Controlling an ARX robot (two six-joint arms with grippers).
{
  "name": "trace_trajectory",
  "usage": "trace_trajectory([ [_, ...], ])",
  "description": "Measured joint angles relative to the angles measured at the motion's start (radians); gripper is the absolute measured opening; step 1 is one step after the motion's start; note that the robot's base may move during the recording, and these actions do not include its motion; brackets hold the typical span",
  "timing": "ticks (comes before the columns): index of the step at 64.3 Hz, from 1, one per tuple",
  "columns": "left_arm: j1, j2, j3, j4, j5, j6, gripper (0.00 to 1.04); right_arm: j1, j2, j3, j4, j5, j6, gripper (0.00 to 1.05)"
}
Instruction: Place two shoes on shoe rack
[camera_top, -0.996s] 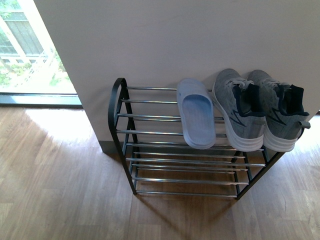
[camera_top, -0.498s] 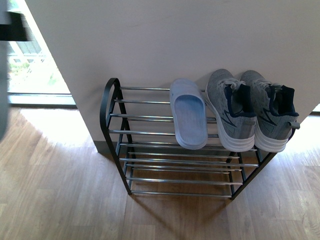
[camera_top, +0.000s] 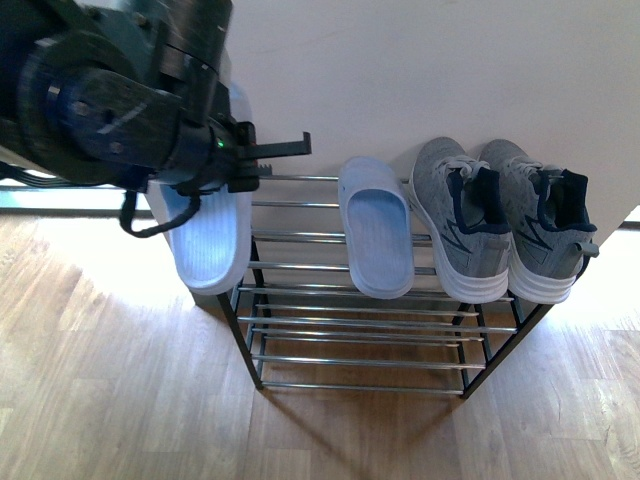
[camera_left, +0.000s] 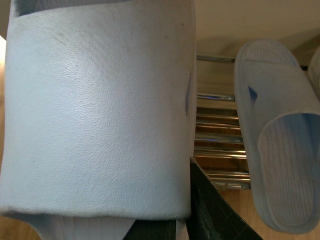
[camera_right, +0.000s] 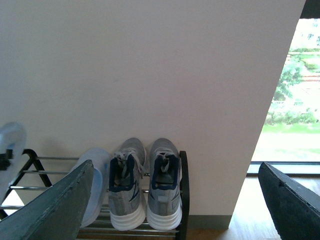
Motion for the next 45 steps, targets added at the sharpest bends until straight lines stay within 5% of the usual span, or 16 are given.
trace_trajectory([
  [45, 0.000, 0.370, 0.514, -0.216, 0.079, 0.001, 0.02, 0.000, 0.000, 0.000, 0.000, 0.000, 0.000, 0.96],
])
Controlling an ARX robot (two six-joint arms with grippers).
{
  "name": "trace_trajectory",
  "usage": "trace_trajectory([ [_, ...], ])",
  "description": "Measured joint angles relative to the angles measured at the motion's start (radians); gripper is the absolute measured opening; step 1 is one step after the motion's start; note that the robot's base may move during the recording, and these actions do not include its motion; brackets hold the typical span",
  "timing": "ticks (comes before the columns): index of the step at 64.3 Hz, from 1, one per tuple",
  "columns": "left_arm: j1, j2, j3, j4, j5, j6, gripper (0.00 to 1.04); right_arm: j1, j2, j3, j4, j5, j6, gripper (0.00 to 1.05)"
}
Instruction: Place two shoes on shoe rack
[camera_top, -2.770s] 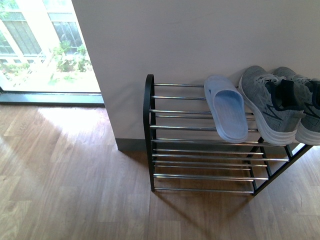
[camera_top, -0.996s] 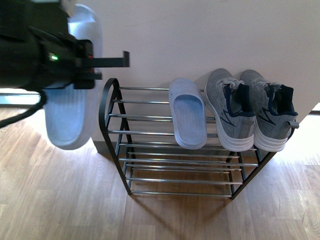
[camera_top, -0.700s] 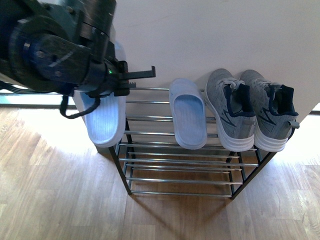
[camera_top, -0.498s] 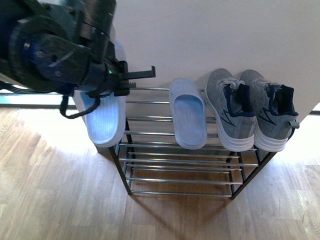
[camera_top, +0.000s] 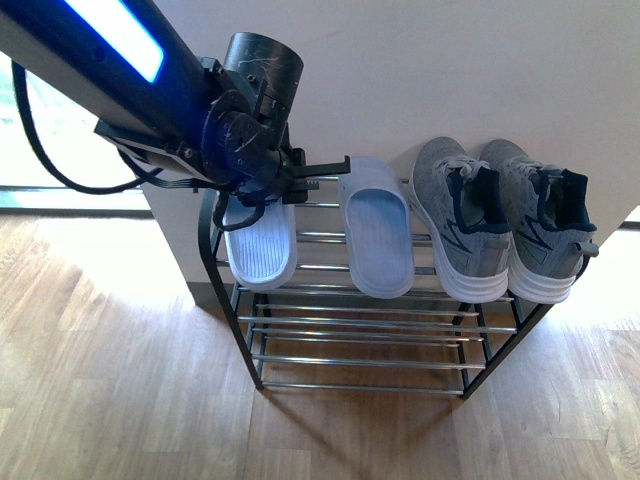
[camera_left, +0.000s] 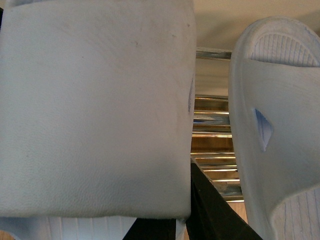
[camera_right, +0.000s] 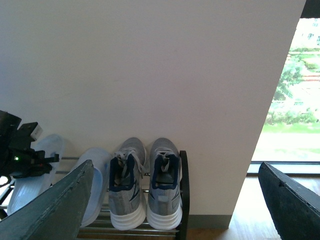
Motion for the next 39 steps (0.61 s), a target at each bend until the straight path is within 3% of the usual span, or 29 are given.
trace_trajectory([
  [5, 0.000, 0.003, 0.014, -0.021, -0.011, 0.009, 0.03, 0.000, 0.000, 0.000, 0.000, 0.000, 0.000, 0.96],
  [12, 0.000, -0.002, -0.003, 0.003, -0.029, 0.035, 0.27, 0.000, 0.000, 0.000, 0.000, 0.000, 0.000, 0.96],
  [18, -0.006, -0.074, -0.137, 0.077, -0.067, 0.051, 0.50, 0.000, 0.000, 0.000, 0.000, 0.000, 0.000, 0.96],
  [39, -0.038, -0.529, -0.587, 0.312, -0.256, 0.114, 0.97, 0.000, 0.000, 0.000, 0.000, 0.000, 0.000, 0.96],
])
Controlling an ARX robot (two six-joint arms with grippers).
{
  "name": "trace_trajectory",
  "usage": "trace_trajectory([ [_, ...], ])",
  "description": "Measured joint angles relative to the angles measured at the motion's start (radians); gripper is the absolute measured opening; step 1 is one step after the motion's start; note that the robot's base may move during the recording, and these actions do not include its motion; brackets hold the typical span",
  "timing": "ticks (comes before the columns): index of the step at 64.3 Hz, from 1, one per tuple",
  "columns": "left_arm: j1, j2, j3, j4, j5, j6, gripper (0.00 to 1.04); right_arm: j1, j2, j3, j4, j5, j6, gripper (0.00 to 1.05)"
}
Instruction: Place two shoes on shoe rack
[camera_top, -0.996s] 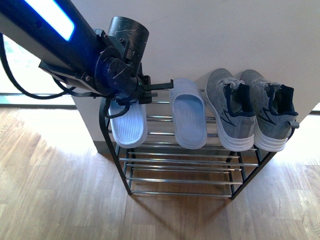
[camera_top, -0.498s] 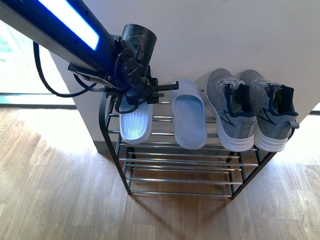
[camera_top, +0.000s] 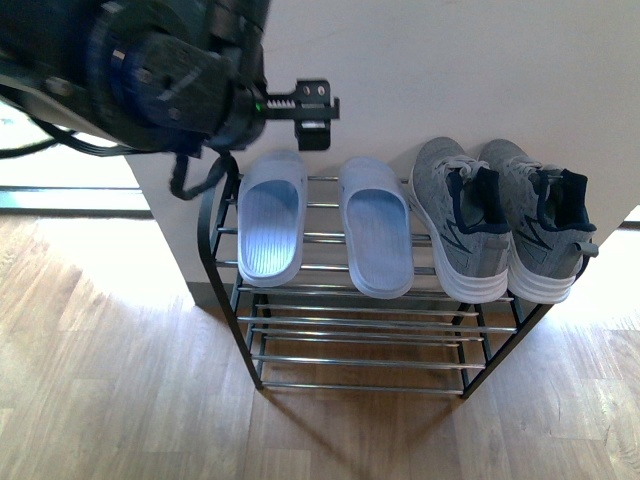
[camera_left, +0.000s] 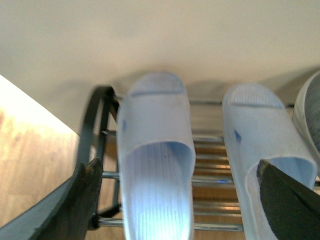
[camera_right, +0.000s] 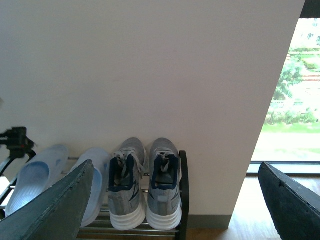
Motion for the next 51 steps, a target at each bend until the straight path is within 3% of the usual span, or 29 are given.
trace_trajectory([
  [17, 0.005, -0.496, -0.434, 0.014, -0.152, 0.084, 0.95, 0.000, 0.000, 0.000, 0.000, 0.000, 0.000, 0.96],
  [28, 0.024, -0.907, -0.655, -0.166, -0.241, 0.079, 0.95, 0.000, 0.000, 0.000, 0.000, 0.000, 0.000, 0.96],
  [35, 0.032, -1.136, -0.713, -0.324, -0.282, 0.054, 0.95, 0.000, 0.000, 0.000, 0.000, 0.000, 0.000, 0.96],
  [41, 0.032, -1.224, -0.721, -0.349, -0.285, 0.042, 0.95, 0.000, 0.000, 0.000, 0.000, 0.000, 0.000, 0.96],
  [51, 0.111, -1.275, -0.914, 0.109, -0.027, 0.176, 0.71, 0.000, 0.000, 0.000, 0.000, 0.000, 0.000, 0.96],
])
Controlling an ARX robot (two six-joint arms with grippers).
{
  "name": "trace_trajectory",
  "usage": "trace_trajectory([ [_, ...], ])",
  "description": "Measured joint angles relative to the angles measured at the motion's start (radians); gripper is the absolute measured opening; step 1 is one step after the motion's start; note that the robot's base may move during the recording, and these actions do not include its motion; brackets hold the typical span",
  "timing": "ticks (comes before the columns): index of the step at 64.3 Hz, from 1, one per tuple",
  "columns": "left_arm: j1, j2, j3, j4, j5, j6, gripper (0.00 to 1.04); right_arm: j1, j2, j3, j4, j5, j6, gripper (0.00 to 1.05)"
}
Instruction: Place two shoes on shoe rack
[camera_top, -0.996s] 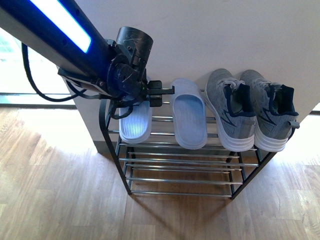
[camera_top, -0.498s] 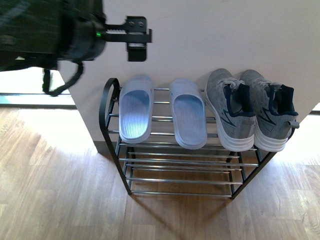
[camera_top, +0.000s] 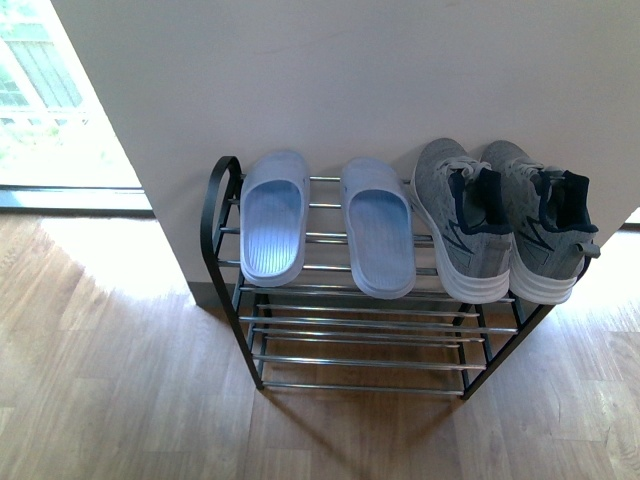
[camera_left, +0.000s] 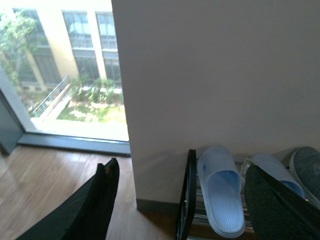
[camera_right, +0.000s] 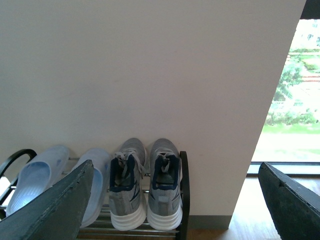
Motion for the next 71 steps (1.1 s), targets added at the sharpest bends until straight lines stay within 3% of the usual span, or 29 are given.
trace_trajectory([
  [8, 0.052, -0.070, -0.069, 0.065, 0.058, 0.038, 0.51, 0.000, 0.000, 0.000, 0.000, 0.000, 0.000, 0.96],
  [28, 0.158, -0.232, -0.169, 0.010, 0.161, 0.055, 0.01, 0.000, 0.000, 0.000, 0.000, 0.000, 0.000, 0.96],
  [45, 0.217, -0.352, -0.214, -0.064, 0.216, 0.058, 0.01, 0.000, 0.000, 0.000, 0.000, 0.000, 0.000, 0.96],
  [50, 0.285, -0.396, -0.226, -0.097, 0.307, 0.060, 0.01, 0.000, 0.000, 0.000, 0.000, 0.000, 0.000, 0.96],
  [71, 0.322, -0.508, -0.270, -0.148, 0.319, 0.061, 0.01, 0.000, 0.000, 0.000, 0.000, 0.000, 0.000, 0.96],
])
